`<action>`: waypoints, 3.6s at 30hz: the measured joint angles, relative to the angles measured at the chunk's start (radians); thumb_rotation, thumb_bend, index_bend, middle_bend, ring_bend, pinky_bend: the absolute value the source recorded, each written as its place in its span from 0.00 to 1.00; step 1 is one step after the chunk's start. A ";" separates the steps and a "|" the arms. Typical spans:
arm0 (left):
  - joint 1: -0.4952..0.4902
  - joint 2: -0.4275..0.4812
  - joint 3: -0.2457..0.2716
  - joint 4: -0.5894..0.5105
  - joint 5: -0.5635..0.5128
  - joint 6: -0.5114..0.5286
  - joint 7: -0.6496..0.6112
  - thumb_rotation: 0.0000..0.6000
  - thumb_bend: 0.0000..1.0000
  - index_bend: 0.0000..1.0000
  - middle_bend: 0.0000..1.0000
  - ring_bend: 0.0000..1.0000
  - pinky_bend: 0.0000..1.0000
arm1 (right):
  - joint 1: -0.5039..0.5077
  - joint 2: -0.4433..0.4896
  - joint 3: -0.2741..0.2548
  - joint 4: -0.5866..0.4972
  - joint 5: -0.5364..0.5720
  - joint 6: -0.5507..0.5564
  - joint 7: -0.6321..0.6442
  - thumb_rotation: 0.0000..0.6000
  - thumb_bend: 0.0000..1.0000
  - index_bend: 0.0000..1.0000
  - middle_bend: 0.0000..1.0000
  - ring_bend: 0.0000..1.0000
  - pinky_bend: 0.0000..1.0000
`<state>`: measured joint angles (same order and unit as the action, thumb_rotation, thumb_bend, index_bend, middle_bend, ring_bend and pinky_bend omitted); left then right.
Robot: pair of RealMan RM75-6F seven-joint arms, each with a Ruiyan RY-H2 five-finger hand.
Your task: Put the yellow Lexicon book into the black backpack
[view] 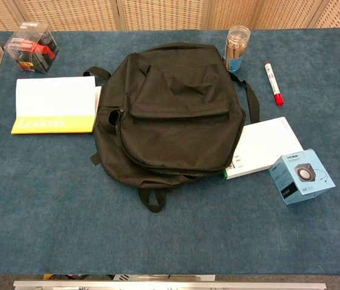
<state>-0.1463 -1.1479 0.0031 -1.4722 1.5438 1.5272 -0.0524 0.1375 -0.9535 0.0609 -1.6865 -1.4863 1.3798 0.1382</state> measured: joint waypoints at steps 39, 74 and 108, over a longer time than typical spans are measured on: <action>-0.279 -0.140 -0.027 0.084 -0.071 -0.515 0.173 1.00 0.26 0.16 0.21 0.21 0.32 | 0.004 0.018 0.006 0.001 -0.015 0.010 0.045 1.00 0.26 0.49 0.46 0.33 0.42; -0.392 -0.296 -0.052 0.246 -0.306 -0.680 0.340 1.00 0.22 0.14 0.17 0.18 0.29 | -0.025 0.009 -0.006 0.037 -0.002 0.023 0.077 1.00 0.26 0.49 0.46 0.33 0.42; -0.379 -0.399 -0.103 0.421 -0.216 -0.523 -0.004 1.00 0.26 0.38 0.39 0.34 0.35 | -0.051 0.012 -0.010 0.040 0.004 0.039 0.093 1.00 0.26 0.49 0.46 0.33 0.42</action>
<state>-0.5257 -1.5464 -0.1003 -1.0513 1.3273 1.0045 -0.0561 0.0870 -0.9411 0.0514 -1.6464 -1.4827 1.4187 0.2309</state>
